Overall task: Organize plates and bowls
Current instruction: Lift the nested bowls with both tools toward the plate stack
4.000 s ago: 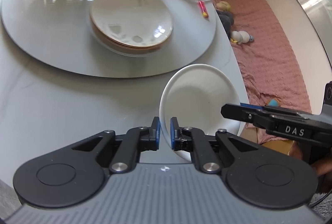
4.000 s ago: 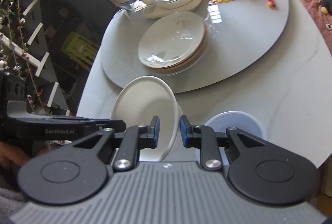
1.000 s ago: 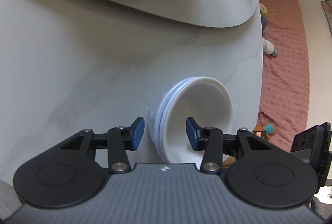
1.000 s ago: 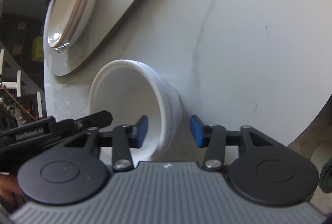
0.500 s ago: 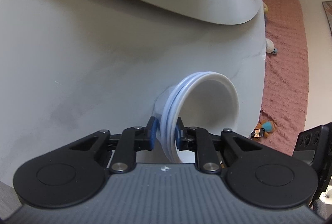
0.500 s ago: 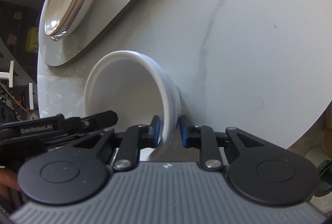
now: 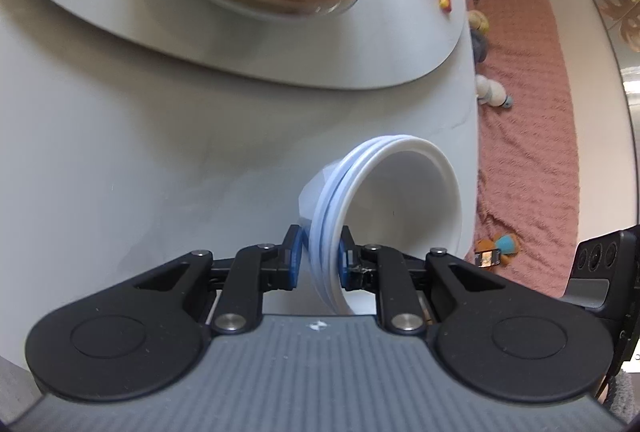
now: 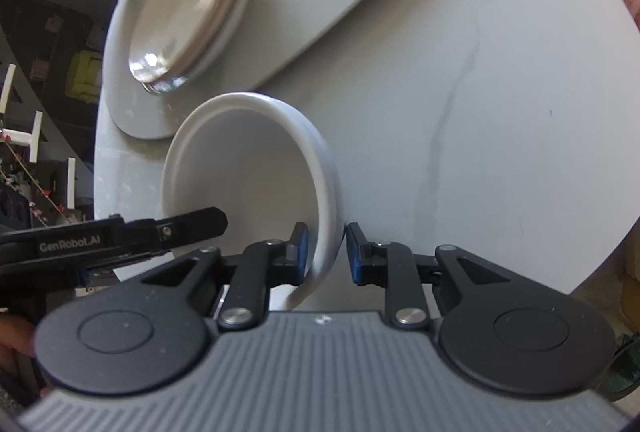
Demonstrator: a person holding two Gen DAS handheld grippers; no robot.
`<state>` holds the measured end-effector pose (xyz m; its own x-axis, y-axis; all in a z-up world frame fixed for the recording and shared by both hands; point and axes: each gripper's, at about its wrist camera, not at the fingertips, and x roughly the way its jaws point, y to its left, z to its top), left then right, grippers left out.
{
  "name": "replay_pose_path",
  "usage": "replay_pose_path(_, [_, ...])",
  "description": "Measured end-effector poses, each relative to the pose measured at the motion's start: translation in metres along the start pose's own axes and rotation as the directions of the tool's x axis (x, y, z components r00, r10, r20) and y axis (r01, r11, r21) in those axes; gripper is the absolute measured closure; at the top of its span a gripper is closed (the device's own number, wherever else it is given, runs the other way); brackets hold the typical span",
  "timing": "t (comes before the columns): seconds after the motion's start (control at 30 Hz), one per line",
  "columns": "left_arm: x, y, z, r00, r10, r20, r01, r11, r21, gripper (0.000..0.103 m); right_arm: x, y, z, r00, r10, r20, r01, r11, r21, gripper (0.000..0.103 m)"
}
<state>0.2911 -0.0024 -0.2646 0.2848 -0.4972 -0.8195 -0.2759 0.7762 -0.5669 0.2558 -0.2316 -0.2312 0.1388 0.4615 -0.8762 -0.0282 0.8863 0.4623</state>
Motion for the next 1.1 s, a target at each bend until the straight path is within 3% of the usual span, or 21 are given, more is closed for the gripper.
replay_pose_path(0.23, [-0.033,-0.001,0.017,0.999,-0.019,0.051,0.019,1.0,0.008,0.082,-0.016,0.027,0.019,0.998,-0.005,0.063,0.009,0.998,-0.066,0.079])
replay_pose_path(0.57, [-0.087,0.012,0.058,0.989,-0.032,0.146,0.028,0.999,0.029,0.082,-0.024,0.069,0.06,0.991,0.083,0.105,-0.073,0.992,-0.102,0.079])
replay_pose_path(1.1, [-0.074,0.042,0.156,0.982,-0.027,0.185,0.022,0.999,0.03,0.082,0.026,0.115,0.141,0.993,0.042,0.111,-0.03,0.993,-0.111,0.079])
